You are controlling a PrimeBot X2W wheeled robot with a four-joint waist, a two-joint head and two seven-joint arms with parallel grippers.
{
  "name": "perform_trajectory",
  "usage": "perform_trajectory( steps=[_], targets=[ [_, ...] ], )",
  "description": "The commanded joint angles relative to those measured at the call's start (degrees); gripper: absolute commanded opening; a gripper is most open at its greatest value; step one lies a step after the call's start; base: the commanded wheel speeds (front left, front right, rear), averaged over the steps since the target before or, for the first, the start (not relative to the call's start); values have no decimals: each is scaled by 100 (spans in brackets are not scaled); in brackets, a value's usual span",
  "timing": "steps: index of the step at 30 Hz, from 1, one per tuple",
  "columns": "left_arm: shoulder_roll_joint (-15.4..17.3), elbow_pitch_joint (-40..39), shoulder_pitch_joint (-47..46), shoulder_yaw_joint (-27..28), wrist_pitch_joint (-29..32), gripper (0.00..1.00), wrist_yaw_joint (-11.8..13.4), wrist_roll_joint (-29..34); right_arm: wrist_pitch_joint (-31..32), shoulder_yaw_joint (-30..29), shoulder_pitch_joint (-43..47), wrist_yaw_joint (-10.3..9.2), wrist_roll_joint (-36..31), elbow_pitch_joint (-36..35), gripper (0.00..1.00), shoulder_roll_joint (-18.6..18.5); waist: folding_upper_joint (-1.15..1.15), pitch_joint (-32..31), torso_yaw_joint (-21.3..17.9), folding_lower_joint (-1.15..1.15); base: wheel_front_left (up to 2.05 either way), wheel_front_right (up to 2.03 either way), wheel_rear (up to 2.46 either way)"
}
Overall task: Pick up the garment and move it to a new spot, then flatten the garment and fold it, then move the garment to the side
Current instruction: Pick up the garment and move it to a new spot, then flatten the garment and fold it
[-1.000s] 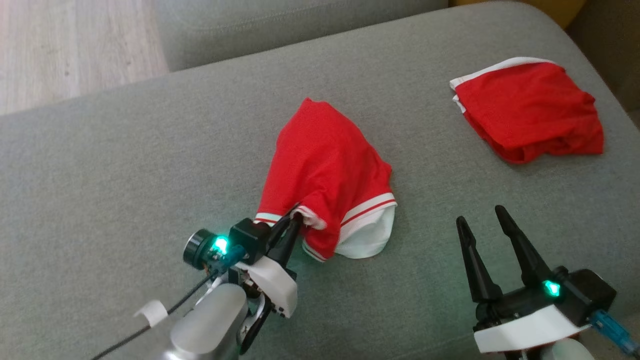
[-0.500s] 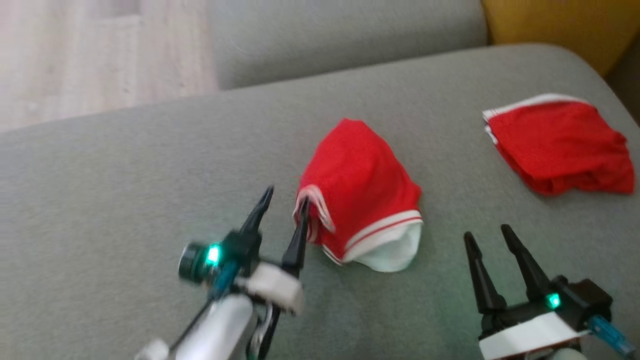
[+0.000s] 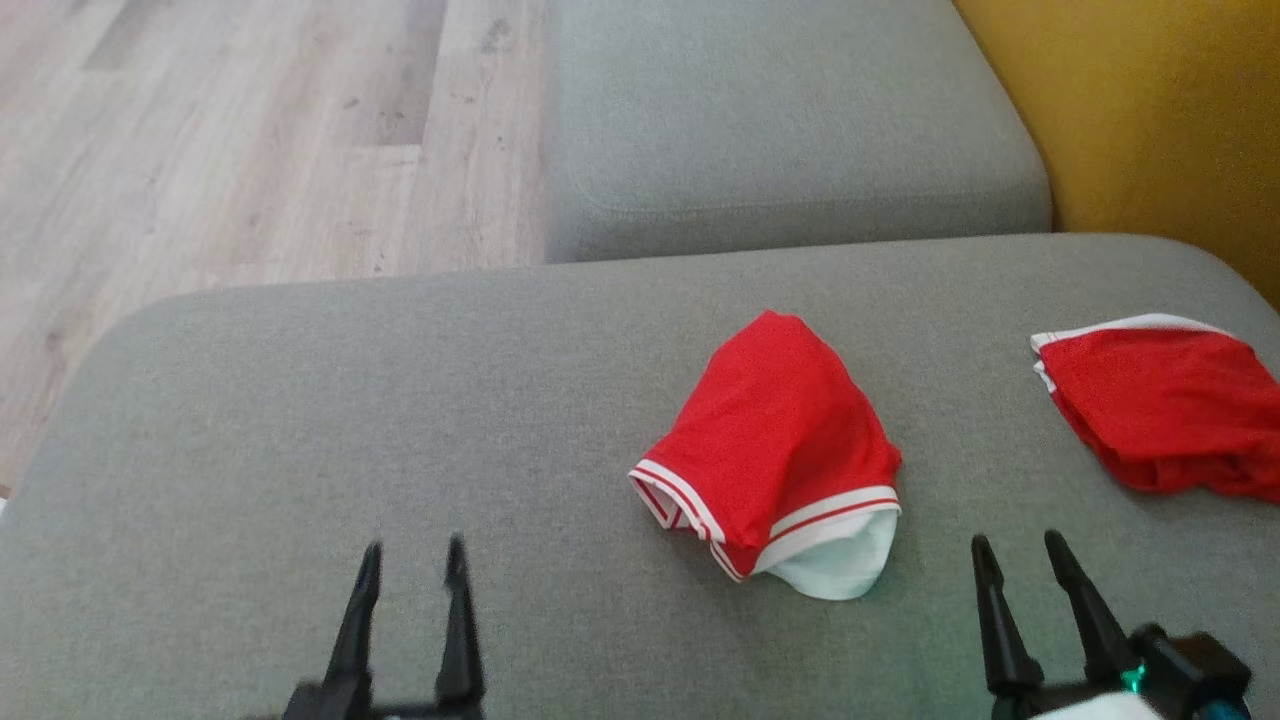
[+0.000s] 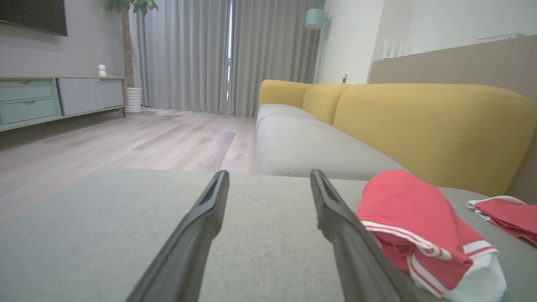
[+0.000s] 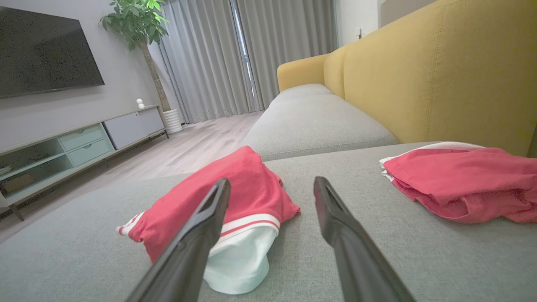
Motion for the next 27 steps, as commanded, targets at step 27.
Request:
perform_trajectory(
  steps=[27],
  targets=[
    [-346,-556,1080,805,-54,100,-478,800,-53,124,241,-5,-181,-146,100,89,0,-264,180,1,0,0,0]
  ],
)
